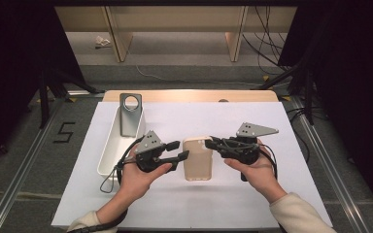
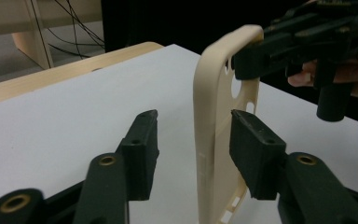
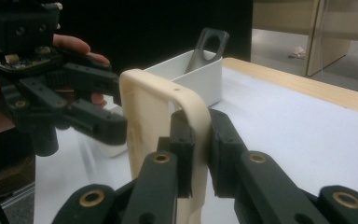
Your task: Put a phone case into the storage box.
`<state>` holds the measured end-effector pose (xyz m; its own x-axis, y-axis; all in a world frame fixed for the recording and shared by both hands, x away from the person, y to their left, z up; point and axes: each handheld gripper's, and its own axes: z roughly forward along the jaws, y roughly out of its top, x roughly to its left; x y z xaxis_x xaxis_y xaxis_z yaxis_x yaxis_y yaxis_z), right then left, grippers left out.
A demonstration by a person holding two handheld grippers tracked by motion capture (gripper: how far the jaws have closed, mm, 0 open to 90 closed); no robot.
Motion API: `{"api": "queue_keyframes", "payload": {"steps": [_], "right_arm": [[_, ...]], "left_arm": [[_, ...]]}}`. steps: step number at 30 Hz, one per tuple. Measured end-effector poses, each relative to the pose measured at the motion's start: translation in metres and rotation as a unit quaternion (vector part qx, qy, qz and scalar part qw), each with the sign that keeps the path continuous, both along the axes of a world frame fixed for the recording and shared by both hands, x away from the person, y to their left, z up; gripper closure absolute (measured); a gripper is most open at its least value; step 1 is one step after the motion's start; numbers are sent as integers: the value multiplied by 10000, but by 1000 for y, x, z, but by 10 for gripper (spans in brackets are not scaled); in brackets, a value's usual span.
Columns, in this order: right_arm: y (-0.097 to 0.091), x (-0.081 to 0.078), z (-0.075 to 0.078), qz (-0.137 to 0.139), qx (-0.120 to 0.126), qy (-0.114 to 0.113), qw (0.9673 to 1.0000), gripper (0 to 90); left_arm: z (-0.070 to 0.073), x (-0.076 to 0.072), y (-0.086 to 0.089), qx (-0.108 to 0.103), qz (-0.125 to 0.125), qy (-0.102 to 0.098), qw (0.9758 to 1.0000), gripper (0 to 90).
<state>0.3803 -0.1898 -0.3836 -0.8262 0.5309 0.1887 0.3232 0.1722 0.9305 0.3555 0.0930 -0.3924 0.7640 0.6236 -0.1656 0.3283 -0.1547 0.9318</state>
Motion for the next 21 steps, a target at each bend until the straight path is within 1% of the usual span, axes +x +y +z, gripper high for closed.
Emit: {"api": "queue_keyframes", "payload": {"steps": [5,9,10,12,17,21], "right_arm": [[2,0,-1,-19,-27,-26,10000,820],[3,-1,-1,-54,-42,-67,10000,819],[3,-1,-1,-57,-47,-75,9999,819],[4,-1,0,-89,-57,-116,9999,818],[7,-3,0,-121,-123,-205,9996,816],[10,-5,0,-138,-162,-257,9994,812]], "left_arm": [[3,0,-1,-80,77,-64,9999,658],[4,-1,-1,-77,130,-71,9999,765],[4,-2,-2,-82,178,-72,9998,792],[5,-3,-3,-47,297,-55,9995,809],[7,-3,-3,19,447,-38,9990,822],[7,-3,-3,21,583,-52,9983,829]]}}
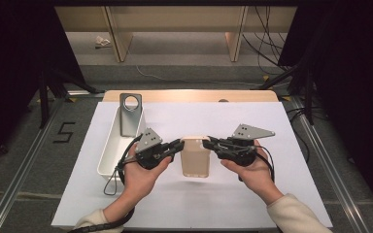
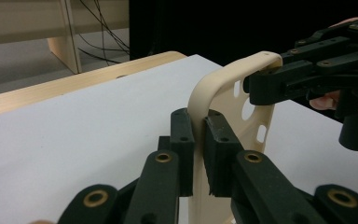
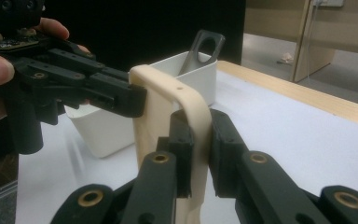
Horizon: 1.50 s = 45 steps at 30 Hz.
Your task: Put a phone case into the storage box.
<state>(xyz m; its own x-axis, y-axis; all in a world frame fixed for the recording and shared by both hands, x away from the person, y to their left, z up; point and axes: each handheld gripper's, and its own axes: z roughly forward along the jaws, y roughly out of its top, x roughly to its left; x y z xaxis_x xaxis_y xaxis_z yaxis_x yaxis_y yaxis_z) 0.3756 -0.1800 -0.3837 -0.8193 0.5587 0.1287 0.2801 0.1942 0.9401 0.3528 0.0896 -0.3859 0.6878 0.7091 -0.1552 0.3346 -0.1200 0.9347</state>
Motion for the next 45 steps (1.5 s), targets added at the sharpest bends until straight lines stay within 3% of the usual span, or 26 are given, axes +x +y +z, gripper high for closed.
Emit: {"api": "queue_keyframes", "payload": {"steps": [3,7,13,23,34,45], "right_arm": [[2,-1,-1,-20,-43,-38,10000,804],[3,-1,-2,-53,-85,-111,9999,720],[2,1,-2,-241,-170,-173,9994,413],[-8,1,-3,-300,-202,-176,9992,164],[-26,0,-7,-585,-245,-233,9977,160],[-48,-5,-13,-795,-286,-193,9962,161]], "left_arm": [[0,1,0,12,59,9,10000,833],[2,2,1,70,87,-26,9999,837],[5,4,6,175,182,-125,9996,838],[8,10,17,220,355,-187,9990,838],[21,15,33,77,501,-284,9983,838],[39,21,63,-68,736,-411,9964,839]]}}
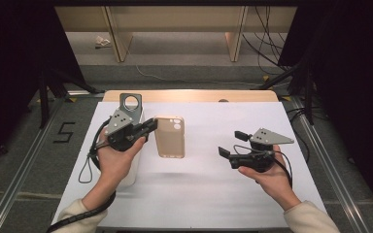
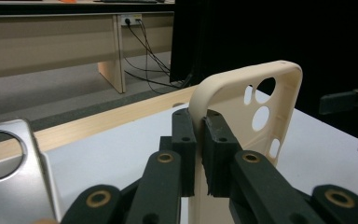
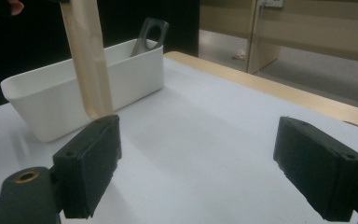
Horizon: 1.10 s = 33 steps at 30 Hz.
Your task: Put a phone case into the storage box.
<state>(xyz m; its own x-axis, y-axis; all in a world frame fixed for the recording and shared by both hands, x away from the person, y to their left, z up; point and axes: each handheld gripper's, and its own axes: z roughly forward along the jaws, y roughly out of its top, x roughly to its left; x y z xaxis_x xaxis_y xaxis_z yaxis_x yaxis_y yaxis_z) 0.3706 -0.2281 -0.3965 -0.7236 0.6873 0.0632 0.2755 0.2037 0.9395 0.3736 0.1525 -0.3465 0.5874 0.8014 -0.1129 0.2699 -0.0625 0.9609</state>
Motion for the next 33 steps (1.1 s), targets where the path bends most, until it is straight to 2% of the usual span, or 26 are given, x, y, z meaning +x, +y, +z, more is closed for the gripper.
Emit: {"api": "queue_keyframes", "payload": {"steps": [12,33], "right_arm": [[-10,-3,-5,-81,-32,36,10000,160],[-22,-7,-8,-222,-17,107,9997,161]], "left_arm": [[11,8,19,-26,165,-46,9999,840],[17,20,42,-27,400,-101,9991,841]]}}
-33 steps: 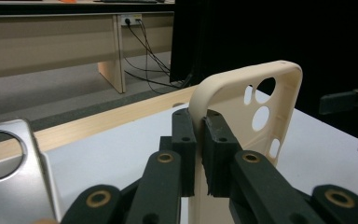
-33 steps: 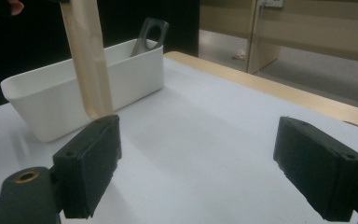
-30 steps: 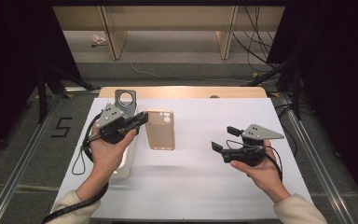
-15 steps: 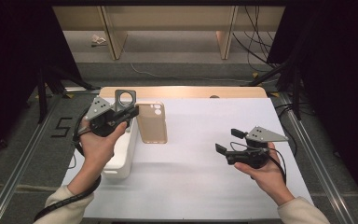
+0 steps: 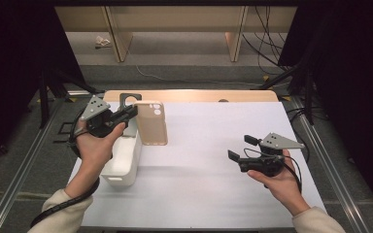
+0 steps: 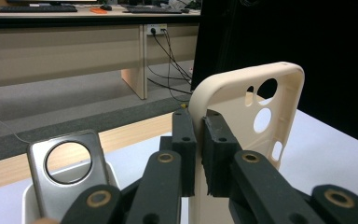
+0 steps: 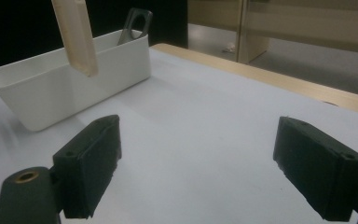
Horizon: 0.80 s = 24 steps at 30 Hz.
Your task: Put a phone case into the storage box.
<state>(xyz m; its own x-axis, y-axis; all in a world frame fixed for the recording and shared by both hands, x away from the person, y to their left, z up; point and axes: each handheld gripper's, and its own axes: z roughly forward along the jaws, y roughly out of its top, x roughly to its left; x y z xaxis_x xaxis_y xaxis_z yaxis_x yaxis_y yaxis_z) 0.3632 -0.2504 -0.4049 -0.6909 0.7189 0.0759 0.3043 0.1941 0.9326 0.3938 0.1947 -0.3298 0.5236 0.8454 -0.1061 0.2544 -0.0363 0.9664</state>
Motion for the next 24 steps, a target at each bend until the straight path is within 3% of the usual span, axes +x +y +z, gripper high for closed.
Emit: {"api": "queue_keyframes", "payload": {"steps": [24], "right_arm": [[-4,-1,-1,-99,18,28,9999,163]], "left_arm": [[6,14,20,25,136,21,9999,841]]}}
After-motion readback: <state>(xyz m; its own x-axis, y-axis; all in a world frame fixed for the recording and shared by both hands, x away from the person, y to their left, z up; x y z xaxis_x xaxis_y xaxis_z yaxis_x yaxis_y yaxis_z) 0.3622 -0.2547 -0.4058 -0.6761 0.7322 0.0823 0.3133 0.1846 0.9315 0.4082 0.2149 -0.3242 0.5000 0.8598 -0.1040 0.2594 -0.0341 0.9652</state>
